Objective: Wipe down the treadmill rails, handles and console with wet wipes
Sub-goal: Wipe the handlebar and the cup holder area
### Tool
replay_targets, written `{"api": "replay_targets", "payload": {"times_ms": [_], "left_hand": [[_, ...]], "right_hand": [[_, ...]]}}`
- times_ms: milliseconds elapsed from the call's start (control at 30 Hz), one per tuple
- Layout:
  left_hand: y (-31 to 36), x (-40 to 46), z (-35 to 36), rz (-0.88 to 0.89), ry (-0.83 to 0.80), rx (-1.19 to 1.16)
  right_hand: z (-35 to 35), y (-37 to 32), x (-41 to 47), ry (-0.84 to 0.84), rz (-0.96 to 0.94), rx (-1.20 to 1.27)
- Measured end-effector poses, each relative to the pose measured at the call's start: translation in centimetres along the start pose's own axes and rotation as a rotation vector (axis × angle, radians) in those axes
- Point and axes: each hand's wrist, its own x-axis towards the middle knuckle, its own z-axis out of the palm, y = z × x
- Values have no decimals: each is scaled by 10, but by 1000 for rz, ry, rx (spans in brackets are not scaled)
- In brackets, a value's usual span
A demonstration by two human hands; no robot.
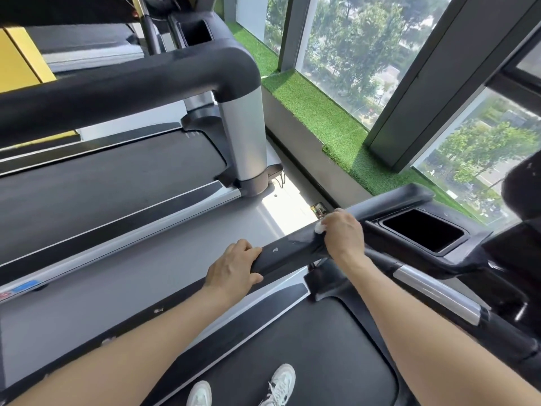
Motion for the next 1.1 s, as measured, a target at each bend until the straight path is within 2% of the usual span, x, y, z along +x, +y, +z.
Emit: {"api": "replay_targets", "payload": {"times_ms": [100,167,233,300,367,500,567,700,767,833,967,1100], "left_hand": [[2,0,0,2,15,7],[3,0,-2,-1,13,25],[4,0,-3,-4,5,43],[6,1,-4,-11,5,58],[8,1,-3,-18,10,68],[7,2,-3,-30,6,42],[6,2,-3,-30,5,33],[4,0,-4,-26,14,4],[2,-3,-5,-19,22,-30],[-4,-10,-5,-12,31,-38],[-25,-29,-9,-57,27,2],[-31,-37,-11,-92,34,-18]], "right_hand": [[9,-24,-22,-75,-157,37],[6,-19,-18,-108,-191,26],[1,-4,-3,-94,-118,-11],[1,8,6,-9,-12,-22],[6,1,0,52,11,-12],[18,-28,-28,-73,-231,45],[16,-23,-23,-85,-271,46],[7,6,4,-21,-40,21],[8,1,-1,33,9,28],[14,-24,-19,9,-59,41],[24,-69,-58,-173,-331,92],[14,-38,-29,-139,-258,21]]}}
